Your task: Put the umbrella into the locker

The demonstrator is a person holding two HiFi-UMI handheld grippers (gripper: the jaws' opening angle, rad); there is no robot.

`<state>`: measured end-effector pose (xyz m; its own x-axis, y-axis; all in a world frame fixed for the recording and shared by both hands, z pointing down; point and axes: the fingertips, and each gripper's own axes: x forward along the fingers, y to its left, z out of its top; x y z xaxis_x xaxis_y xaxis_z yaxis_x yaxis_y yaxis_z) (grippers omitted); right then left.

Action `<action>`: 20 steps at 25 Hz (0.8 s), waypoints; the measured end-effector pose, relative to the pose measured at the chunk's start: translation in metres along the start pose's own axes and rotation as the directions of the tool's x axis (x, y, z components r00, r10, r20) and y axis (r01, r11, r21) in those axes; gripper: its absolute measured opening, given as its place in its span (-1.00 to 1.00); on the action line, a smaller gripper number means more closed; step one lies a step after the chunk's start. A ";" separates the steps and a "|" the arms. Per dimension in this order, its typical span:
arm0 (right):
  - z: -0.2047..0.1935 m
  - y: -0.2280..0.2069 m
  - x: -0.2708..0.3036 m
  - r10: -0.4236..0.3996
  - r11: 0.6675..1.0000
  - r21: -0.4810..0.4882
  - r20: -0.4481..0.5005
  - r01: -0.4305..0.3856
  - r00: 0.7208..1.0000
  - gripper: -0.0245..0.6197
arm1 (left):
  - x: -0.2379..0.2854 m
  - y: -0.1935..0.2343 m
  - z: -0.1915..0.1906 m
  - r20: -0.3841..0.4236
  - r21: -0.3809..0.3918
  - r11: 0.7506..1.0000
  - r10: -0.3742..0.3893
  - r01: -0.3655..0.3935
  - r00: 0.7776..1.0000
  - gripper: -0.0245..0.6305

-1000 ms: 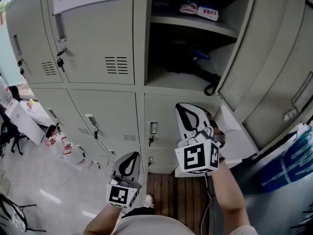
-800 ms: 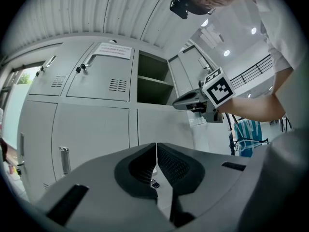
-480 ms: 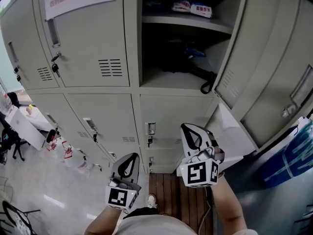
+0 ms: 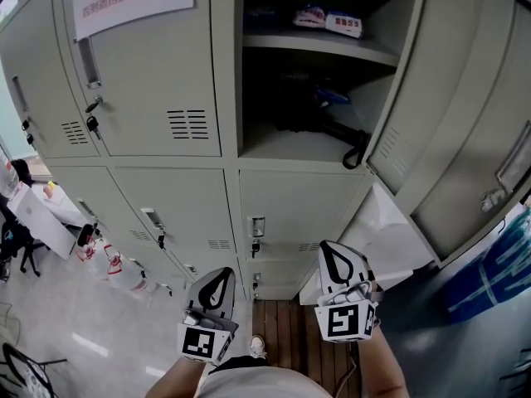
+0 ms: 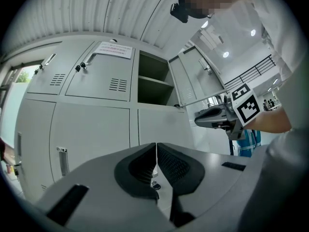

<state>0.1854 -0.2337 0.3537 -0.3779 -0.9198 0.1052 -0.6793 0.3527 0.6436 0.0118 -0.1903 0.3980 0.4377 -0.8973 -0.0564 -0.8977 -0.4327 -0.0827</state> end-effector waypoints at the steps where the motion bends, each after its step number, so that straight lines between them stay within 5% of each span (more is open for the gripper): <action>1: -0.003 0.002 -0.002 -0.001 1.000 0.013 -0.003 0.001 1.000 -0.87 | 0.000 0.001 0.000 0.002 -0.002 1.000 0.000 0.000 1.000 -0.84; 20: -0.081 -0.013 -0.069 -0.150 0.962 0.204 -0.167 0.183 0.974 -0.87 | -0.006 0.002 0.005 0.022 -0.006 1.000 0.013 -0.013 1.000 -0.84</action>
<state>0.2717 -0.1892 0.3996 -0.1609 -0.9780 0.1327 -0.8508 0.2056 0.4836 0.0072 -0.1852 0.3929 0.4266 -0.9009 -0.0799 -0.9038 -0.4212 -0.0763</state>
